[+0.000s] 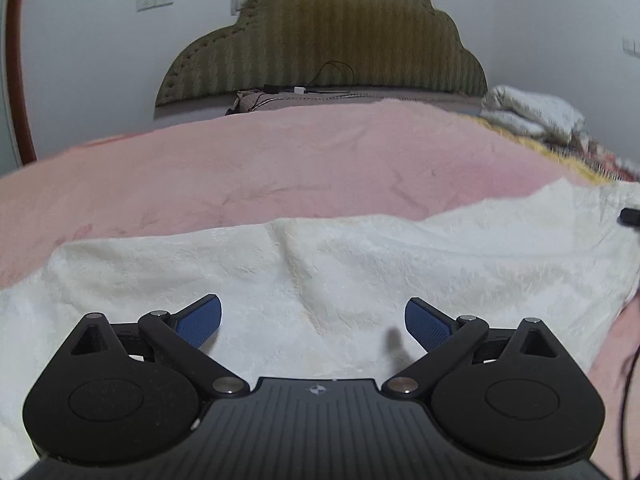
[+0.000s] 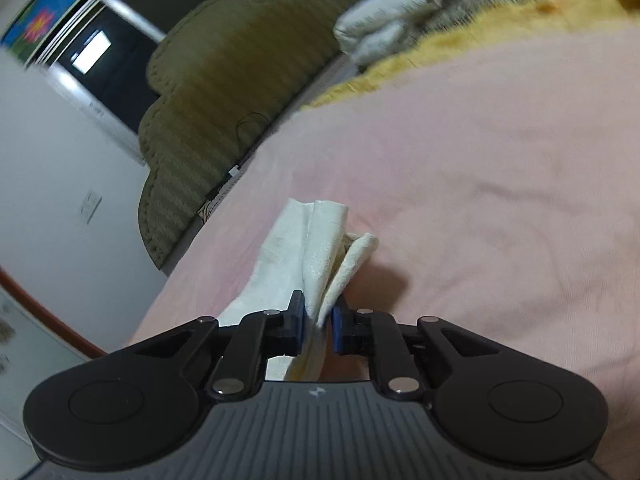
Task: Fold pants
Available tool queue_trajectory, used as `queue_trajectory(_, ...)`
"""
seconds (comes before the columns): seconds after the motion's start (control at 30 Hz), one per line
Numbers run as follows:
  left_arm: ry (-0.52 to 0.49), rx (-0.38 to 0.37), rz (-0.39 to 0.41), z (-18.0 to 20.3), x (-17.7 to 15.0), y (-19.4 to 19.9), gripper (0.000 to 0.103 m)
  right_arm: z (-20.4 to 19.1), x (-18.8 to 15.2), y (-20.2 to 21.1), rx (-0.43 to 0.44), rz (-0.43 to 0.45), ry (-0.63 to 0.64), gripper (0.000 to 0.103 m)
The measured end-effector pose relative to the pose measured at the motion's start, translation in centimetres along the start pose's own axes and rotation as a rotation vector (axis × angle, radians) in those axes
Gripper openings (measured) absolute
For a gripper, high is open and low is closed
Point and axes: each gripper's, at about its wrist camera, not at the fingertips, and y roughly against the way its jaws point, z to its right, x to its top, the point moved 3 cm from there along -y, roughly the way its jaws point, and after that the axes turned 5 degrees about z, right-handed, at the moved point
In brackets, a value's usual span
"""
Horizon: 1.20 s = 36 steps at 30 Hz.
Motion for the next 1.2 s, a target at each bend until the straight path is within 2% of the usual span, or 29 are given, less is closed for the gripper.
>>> queue_trajectory(0.1,0.144,-0.064,-0.005,-1.8,0.8,1.1,0.099,-2.9,1.0,0.1,0.024,0.041,0.097,0.013)
queue_trajectory(0.17,0.239,-0.09,0.009,-3.4,1.4,1.8,0.099,-6.2,1.3,0.1,0.057,0.074,0.199,0.013)
queue_trajectory(0.27,0.411,-0.144,0.017,-6.2,2.2,2.6,0.1,-13.2,-0.6,0.2,0.131,0.119,0.469,0.013)
queue_trajectory(0.37,0.631,-0.246,0.001,-9.0,2.1,2.6,0.101,-20.0,-6.7,1.2,0.263,0.097,0.831,0.012)
queue_trajectory(0.4,0.686,-0.281,-0.018,-9.6,1.9,2.3,0.101,-21.5,-9.5,1.5,0.316,0.056,0.943,0.012)
queue_trajectory(0.47,0.768,-0.334,-0.075,-10.0,1.4,1.3,0.102,-22.9,-14.1,1.7,0.387,-0.027,1.088,0.012)
queue_trajectory(0.53,0.804,-0.374,-0.138,-9.7,0.8,0.2,0.102,-23.1,-17.1,1.7,0.42,-0.086,1.148,0.012)
queue_trajectory(0.6,0.806,-0.404,-0.177,-8.8,0.5,-0.7,0.102,-22.8,-18.3,1.7,0.415,-0.109,1.143,0.012)
queue_trajectory(0.8,0.805,-0.461,-0.17,-6.4,1.7,-2.5,0.099,-22.3,-18.6,3.7,0.454,-0.101,1.153,0.012)
queue_trajectory(0.83,0.796,-0.442,-0.171,-6.1,1.8,-2.8,0.089,-22.3,-18.9,4.0,0.468,-0.106,1.16,0.012)
queue_trajectory(0.87,0.78,-0.429,-0.171,-5.9,2.0,-3.1,0.064,-22.3,-19.2,4.2,0.477,-0.113,1.17,0.012)
queue_trajectory(0.9,0.76,-0.428,-0.172,-5.7,2.2,-3.2,0.049,-22.3,-19.6,4.5,0.486,-0.12,1.187,0.012)
queue_trajectory(0.93,0.74,-0.411,-0.177,-5.7,2.2,-3.3,0.022,-22.4,-20.1,4.6,0.494,-0.126,1.209,0.012)
queue_trajectory(1.0,0.679,-0.356,-0.142,-6.2,2.3,-2.4,0.009,-22.6,-21.3,5.1,0.503,-0.124,1.263,0.013)
queue_trajectory(1.03,0.646,-0.33,-0.096,-6.3,2.5,-1.5,0.007,-22.8,-21.9,5.3,0.511,-0.119,1.283,0.013)
queue_trajectory(1.2,0.462,-0.16,0.139,-6.9,3.5,4.3,0.007,-24.8,-23.7,6.7,0.612,-0.075,1.311,0.012)
